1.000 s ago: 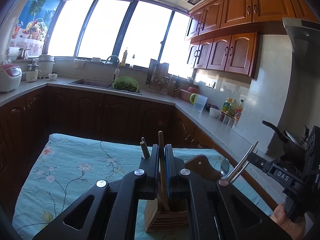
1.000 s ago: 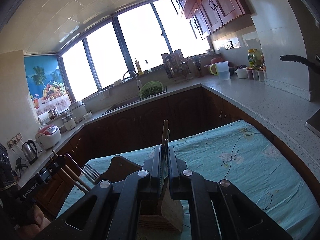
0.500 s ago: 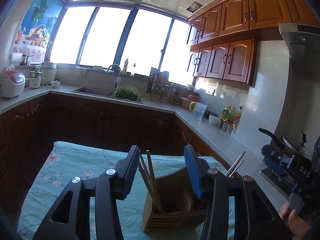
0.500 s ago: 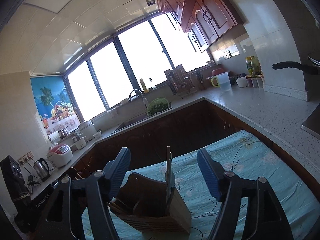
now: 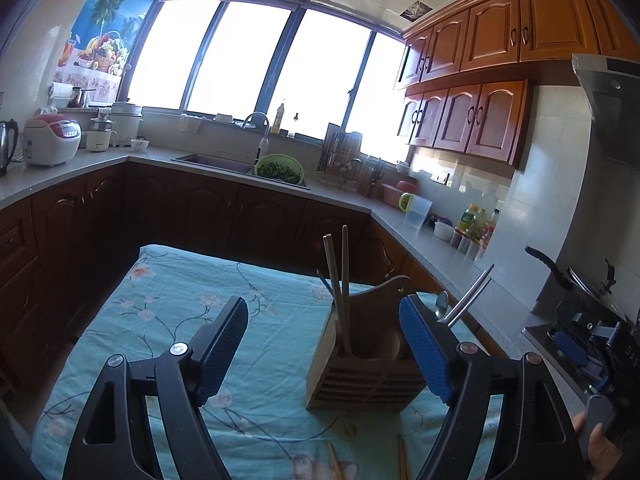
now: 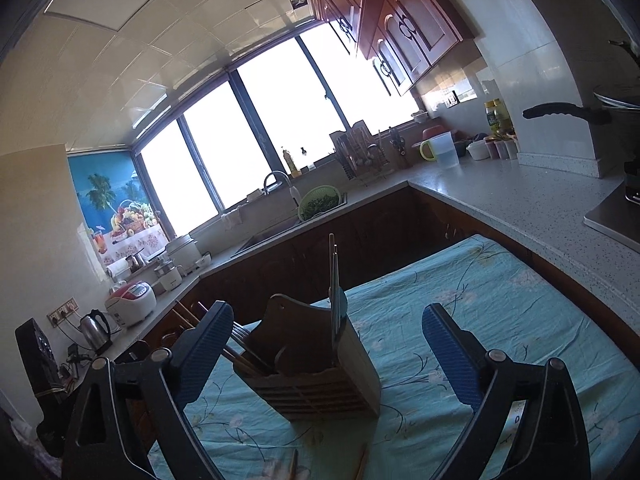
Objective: Organize utensils
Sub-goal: 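Move both open grippers back over the remaining chopsticks on the cloth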
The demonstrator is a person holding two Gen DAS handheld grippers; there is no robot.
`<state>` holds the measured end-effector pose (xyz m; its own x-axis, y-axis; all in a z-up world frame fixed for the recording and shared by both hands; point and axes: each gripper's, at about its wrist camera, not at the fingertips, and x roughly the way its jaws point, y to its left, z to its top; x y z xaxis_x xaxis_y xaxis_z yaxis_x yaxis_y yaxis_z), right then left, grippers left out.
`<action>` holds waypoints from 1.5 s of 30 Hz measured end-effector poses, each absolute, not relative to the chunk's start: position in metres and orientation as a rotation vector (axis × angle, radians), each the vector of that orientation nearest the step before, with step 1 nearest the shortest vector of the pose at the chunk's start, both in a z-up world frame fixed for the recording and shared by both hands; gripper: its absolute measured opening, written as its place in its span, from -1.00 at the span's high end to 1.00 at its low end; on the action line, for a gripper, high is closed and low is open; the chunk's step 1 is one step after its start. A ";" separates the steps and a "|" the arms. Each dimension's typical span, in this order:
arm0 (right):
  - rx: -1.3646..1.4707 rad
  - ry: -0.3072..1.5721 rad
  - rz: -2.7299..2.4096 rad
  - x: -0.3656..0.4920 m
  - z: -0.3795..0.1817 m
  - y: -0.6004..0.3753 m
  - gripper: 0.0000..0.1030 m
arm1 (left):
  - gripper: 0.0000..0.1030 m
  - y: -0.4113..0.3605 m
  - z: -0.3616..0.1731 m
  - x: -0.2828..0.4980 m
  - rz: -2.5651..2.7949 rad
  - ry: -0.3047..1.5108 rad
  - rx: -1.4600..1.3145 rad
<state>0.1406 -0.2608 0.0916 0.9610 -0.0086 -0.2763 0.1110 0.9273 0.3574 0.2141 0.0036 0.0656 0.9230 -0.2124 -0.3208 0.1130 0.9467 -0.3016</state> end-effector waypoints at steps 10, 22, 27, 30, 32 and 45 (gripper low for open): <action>0.420 0.343 -0.079 0.113 0.064 -0.259 -0.89 | -0.53 0.019 0.056 0.179 -0.153 0.440 -0.315; 0.458 0.440 -0.092 0.082 0.024 -0.255 -0.89 | -0.53 0.033 0.037 0.147 -0.133 0.551 -0.351; 0.436 0.472 -0.116 0.074 0.009 -0.250 -0.89 | -0.53 0.034 0.032 0.139 -0.129 0.601 -0.337; 0.418 0.497 -0.122 0.073 0.001 -0.247 -0.88 | -0.53 0.029 0.029 0.138 -0.131 0.637 -0.325; 0.396 0.508 -0.129 0.074 -0.002 -0.245 -0.85 | -0.52 0.026 0.027 0.139 -0.132 0.660 -0.309; 0.264 0.765 -0.095 0.126 -0.040 -0.221 0.35 | -0.50 0.003 0.016 0.156 -0.161 0.770 -0.237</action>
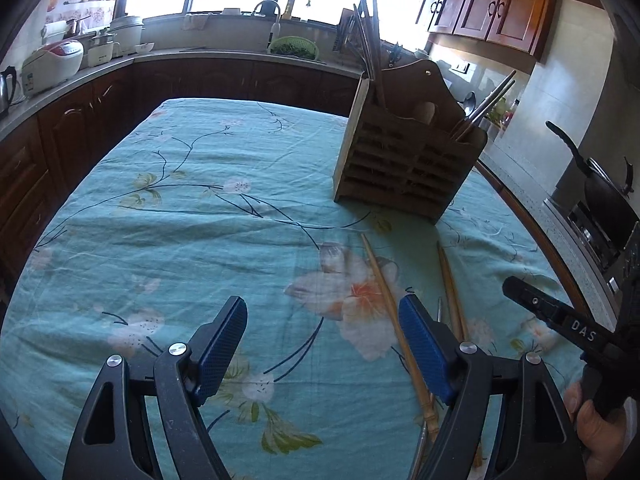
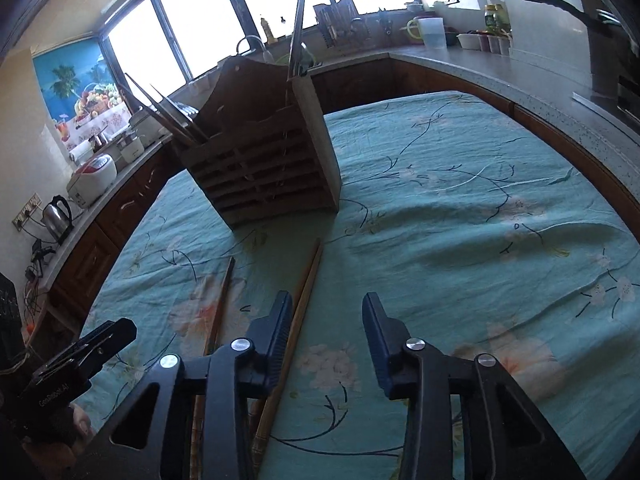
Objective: Organize utensils
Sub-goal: 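Move both open grippers back over the remaining chopsticks on the cloth, then grasp a wooden chopstick with the left gripper while the right gripper grasps another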
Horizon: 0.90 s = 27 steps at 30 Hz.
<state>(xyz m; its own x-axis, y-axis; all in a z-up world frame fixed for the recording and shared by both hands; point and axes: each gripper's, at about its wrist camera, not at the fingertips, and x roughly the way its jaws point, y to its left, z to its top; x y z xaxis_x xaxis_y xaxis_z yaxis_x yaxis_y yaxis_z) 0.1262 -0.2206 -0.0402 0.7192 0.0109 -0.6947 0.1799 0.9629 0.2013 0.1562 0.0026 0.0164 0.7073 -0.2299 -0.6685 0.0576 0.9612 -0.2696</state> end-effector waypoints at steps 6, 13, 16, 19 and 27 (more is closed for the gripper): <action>0.164 0.894 -0.080 0.154 -0.064 -0.202 0.65 | -0.50 0.003 0.010 0.167 -0.152 0.799 -0.235; 0.122 0.920 -0.069 0.160 -0.066 -0.198 0.68 | -0.50 -0.004 0.001 0.186 -0.174 0.846 -0.244; 0.124 0.925 -0.036 0.163 -0.067 -0.197 0.68 | -0.50 -0.012 0.000 0.195 -0.193 0.857 -0.225; 0.096 0.937 -0.040 0.167 -0.068 -0.196 0.69 | -0.49 -0.024 0.001 0.205 -0.204 0.866 -0.178; 0.086 0.968 -0.005 0.150 -0.066 -0.213 0.81 | -0.25 -0.055 -0.006 0.232 -0.244 0.905 -0.072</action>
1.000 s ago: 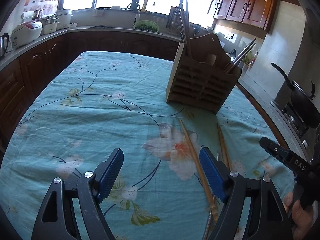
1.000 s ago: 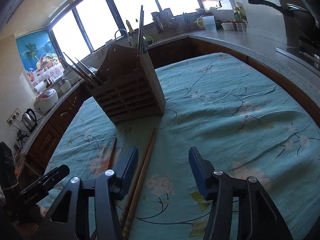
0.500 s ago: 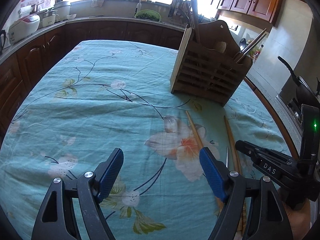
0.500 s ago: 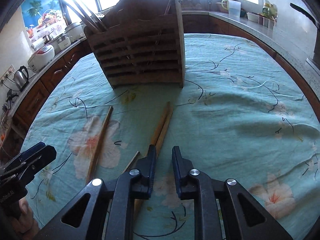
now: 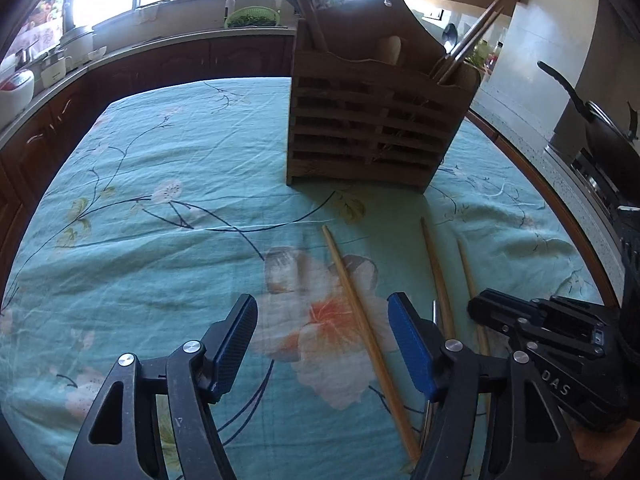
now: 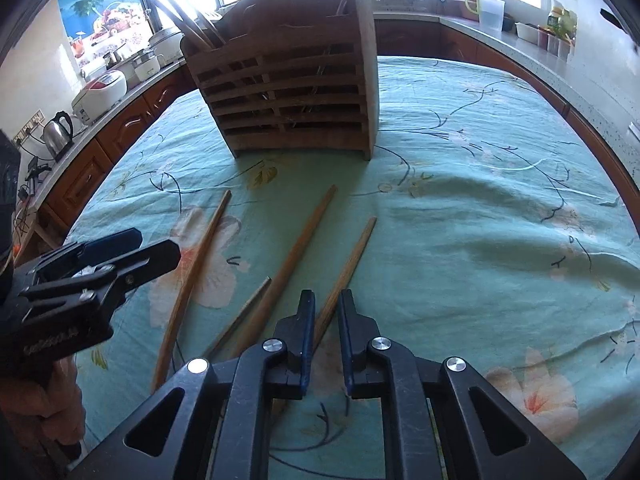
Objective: Organize utensils
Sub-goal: 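Grasp a wooden chopstick with the left gripper while the right gripper grasps another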
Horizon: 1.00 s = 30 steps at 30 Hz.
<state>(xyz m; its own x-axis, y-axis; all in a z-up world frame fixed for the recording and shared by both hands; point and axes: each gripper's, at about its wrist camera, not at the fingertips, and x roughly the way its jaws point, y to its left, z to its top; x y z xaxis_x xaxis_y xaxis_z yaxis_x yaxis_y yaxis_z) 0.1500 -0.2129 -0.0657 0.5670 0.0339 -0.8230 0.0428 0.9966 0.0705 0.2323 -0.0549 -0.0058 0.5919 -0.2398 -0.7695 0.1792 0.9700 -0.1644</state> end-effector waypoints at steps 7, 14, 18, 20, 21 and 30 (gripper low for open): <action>0.041 0.985 -0.035 0.116 -0.061 -0.236 0.82 | 0.47 -0.078 -0.022 0.236 -0.258 0.940 0.077; 0.128 0.963 -0.041 0.111 -0.061 -0.248 0.71 | 0.79 -0.061 -0.022 0.211 -0.336 0.956 0.044; 0.173 0.940 -0.090 0.121 -0.062 -0.252 0.70 | 0.78 -0.043 -0.018 0.210 -0.317 0.967 -0.019; 0.181 0.935 -0.113 0.127 -0.062 -0.254 0.70 | 0.63 -0.038 -0.013 0.212 -0.291 0.973 -0.025; 0.178 0.935 -0.119 0.131 -0.062 -0.253 0.70 | 0.63 -0.038 -0.012 0.215 -0.284 0.972 -0.024; 0.144 0.929 -0.105 0.154 -0.065 -0.240 0.69 | 0.59 -0.055 -0.016 0.255 -0.282 0.987 0.002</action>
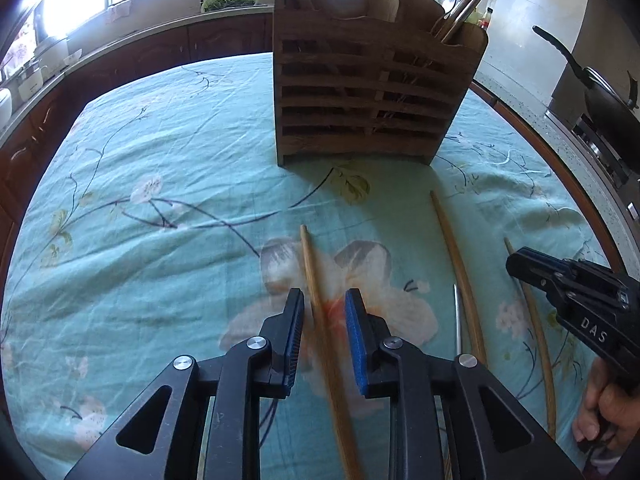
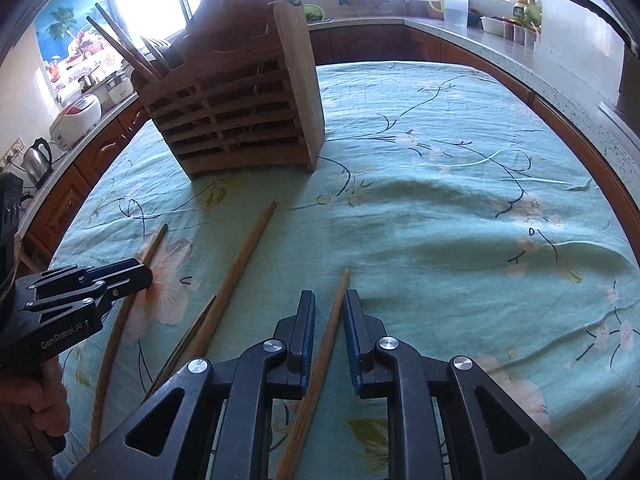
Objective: Organize utensils
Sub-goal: 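Grasp a wooden chopstick with the left gripper while the right gripper grasps another, then lift both held chopsticks upright and carry them above the wooden holder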
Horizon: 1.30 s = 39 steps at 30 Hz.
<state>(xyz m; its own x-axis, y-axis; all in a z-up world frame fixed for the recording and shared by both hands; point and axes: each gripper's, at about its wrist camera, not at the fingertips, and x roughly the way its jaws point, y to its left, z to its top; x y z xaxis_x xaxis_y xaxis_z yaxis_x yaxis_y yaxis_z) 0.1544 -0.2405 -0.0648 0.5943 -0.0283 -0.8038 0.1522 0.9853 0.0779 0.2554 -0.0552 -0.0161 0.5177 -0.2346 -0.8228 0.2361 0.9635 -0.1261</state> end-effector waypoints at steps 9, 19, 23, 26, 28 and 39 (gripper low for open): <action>0.130 0.924 -0.120 0.165 -0.068 -0.239 0.68 | 0.74 -0.072 -0.026 0.274 -0.298 0.950 0.079; 0.143 0.895 -0.074 0.155 -0.054 -0.236 0.91 | 0.93 -0.053 -0.014 0.261 -0.336 0.952 -0.039; 0.169 0.811 -0.027 0.138 -0.022 -0.229 0.91 | 0.93 -0.036 0.010 0.240 -0.350 0.894 -0.101; 0.175 0.740 0.003 0.126 0.007 -0.222 0.91 | 0.93 -0.020 0.034 0.221 -0.364 0.837 -0.154; 0.178 0.690 0.015 0.118 0.027 -0.219 0.91 | 0.93 -0.010 0.049 0.209 -0.379 0.796 -0.182; 0.162 0.472 0.036 0.091 0.109 -0.211 0.91 | 0.93 0.029 0.110 0.153 -0.385 0.604 -0.232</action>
